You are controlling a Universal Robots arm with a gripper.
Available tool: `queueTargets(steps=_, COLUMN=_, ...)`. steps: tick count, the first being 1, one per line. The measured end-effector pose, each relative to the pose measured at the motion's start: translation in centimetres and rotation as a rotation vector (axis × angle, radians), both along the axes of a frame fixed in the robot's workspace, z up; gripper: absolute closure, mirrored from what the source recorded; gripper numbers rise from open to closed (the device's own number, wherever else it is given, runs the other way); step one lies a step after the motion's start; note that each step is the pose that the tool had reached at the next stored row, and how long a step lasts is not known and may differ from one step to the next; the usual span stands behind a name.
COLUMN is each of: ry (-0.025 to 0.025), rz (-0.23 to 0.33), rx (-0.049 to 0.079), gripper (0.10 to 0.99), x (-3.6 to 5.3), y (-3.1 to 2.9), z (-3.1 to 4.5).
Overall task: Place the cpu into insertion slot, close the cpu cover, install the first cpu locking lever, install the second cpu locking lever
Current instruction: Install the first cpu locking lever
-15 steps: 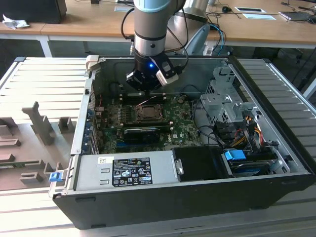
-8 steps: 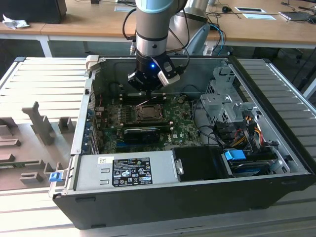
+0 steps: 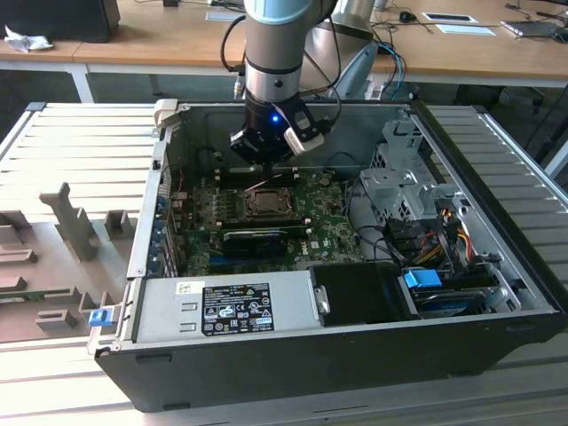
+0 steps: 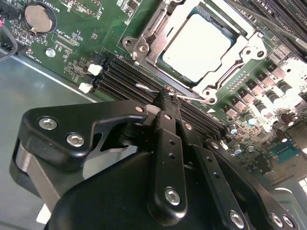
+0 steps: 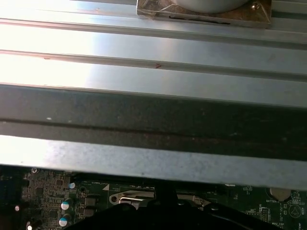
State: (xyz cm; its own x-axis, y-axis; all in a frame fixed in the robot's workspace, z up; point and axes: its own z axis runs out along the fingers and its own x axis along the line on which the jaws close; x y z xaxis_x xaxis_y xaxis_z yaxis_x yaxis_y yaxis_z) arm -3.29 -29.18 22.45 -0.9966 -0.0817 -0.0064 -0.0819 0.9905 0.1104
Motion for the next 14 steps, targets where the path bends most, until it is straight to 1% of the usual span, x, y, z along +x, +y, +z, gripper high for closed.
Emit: queueTargets(steps=14, ry=-0.0004, rz=0.0, rx=0.0, gripper=0.98, x=0.68, y=0.01, z=-0.3)
